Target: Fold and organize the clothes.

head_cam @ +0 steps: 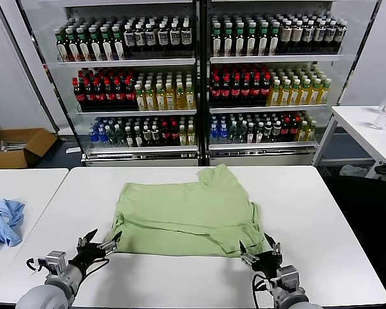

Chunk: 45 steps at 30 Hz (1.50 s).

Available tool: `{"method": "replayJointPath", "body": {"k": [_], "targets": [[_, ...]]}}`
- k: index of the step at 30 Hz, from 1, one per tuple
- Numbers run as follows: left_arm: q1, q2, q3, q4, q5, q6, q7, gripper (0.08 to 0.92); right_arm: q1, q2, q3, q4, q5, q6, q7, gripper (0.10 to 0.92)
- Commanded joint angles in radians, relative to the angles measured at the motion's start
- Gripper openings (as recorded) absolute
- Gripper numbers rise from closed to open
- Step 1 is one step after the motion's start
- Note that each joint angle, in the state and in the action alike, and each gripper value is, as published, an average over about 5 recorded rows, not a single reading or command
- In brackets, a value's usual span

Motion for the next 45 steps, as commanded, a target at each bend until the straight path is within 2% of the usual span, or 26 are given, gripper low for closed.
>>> {"method": "replayJointPath", "body": {"k": [1,7,15,21,26,30,41,45], "targets": [[0.046,0.009,-0.013,0.013,0.004,0.035,-0.013,0.788,-0.018,0.01,-0.004,-0.026,0.01,-0.007,0.026,0.712],[0.037,0.005,-0.006,0.018,0.003,0.034,-0.016,0.636,-0.013,0.014,-0.007,-0.033,0.035,-0.001,0.011,0.539],[0.037,-0.002,0.001,0.01,0.018,0.062,-0.003,0.377,0.008,0.02,-0.012,-0.058,0.058,-0.003,0.006,0.305],[0.063,-0.01,-0.004,-0.026,0.026,0.043,0.02,0.212,-0.023,0.001,0.021,-0.008,0.059,-0.001,-0.006,0.153],[0.25,-0.004,-0.122,-0.239,-0.002,0.041,0.044,0.098,-0.178,-0.049,0.128,0.147,0.054,0.009,-0.024,0.138],[0.426,-0.02,-0.218,-0.366,0.004,0.055,0.104,0.084,-0.345,-0.059,0.209,0.236,0.025,0.042,-0.035,0.138],[0.51,-0.039,-0.156,-0.302,0.148,0.009,0.135,0.084,-0.509,-0.039,0.253,0.292,-0.018,0.121,-0.031,0.147],[0.483,-0.038,-0.171,-0.311,0.133,0.014,0.148,0.116,-0.505,-0.031,0.236,0.312,-0.028,0.093,-0.026,0.23]]}}
